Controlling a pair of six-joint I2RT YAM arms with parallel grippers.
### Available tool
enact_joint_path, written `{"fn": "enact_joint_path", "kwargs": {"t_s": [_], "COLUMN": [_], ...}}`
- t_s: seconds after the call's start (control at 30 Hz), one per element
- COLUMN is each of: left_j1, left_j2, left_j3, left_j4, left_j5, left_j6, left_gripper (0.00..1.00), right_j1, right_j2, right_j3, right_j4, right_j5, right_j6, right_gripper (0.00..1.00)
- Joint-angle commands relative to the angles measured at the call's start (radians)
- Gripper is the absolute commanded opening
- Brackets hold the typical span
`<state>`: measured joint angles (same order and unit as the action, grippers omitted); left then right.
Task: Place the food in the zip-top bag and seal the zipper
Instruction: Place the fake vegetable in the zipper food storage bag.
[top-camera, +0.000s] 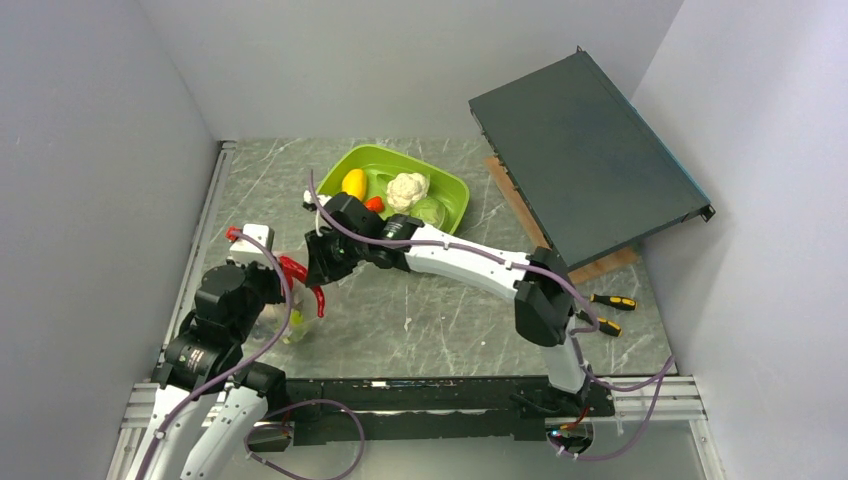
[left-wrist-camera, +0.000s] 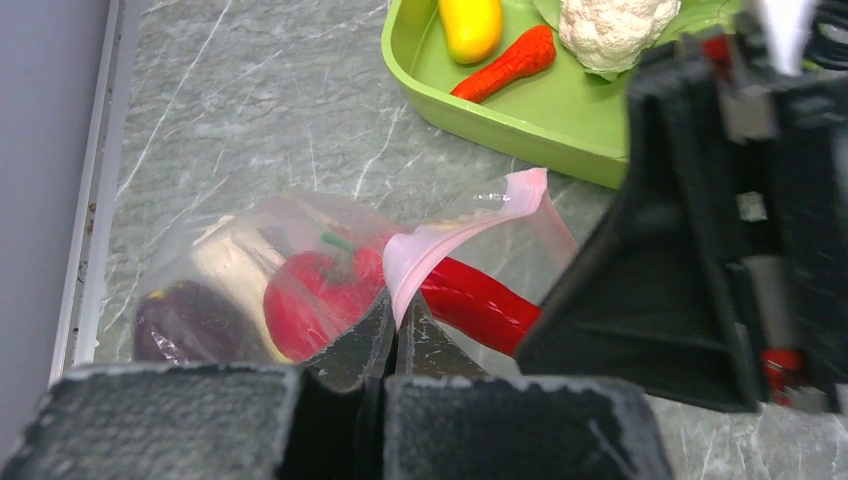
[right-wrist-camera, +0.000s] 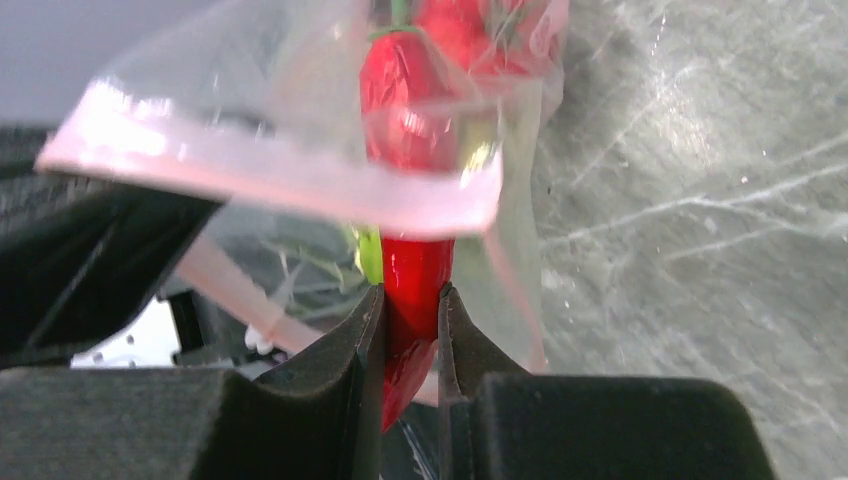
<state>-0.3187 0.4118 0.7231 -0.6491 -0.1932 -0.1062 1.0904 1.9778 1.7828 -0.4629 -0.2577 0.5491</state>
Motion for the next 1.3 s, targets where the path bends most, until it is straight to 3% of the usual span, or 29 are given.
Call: {"fn": "enact_joint_path", "kwargs": {"t_s": [0.0,0.13,0.37,0.53,0.83,1.27], "left_j1": [0.000,0.000,0.000,0.000,0.000,-0.001], "left_j2": [-0.018,-0.024,-0.016,-0.017,-0.017,-0.015], "left_j3": [-0.001,-0.002,-0.001,-0.002,-0.002,-0.002], "left_j4": [0.064,0.066,0.064,0.064,0.065,0.064], "left_j5": [0.032,0.032,0.035,0.034,0.031,0.031], "left_j6": [0.017,0.017,0.020,0.019,0.019,0.019], "left_gripper": [0.00,0.00,0.00,0.00,0.00,0.00], "right_j1": [-0.014,-0.004,0.028,0.027,0.031,0.021], "right_j2": [0.056,0.063,0.018,0.056,-0.023,-0.187], "right_j3": [0.095,0.052,-0.099,-0.041,-0.072,-0.120], "right_j4": [0.061,0.159,0.328,0.265,0.243,0.226], "right_j5": [-0.015,0.014,0.226,0.238,0.223,0.331], "right_j6": [0.101,0.175,0.196,0.154,0.082,-0.064], "right_gripper": [0.00,0.00,0.01,0.16,0.49,0.49]}}
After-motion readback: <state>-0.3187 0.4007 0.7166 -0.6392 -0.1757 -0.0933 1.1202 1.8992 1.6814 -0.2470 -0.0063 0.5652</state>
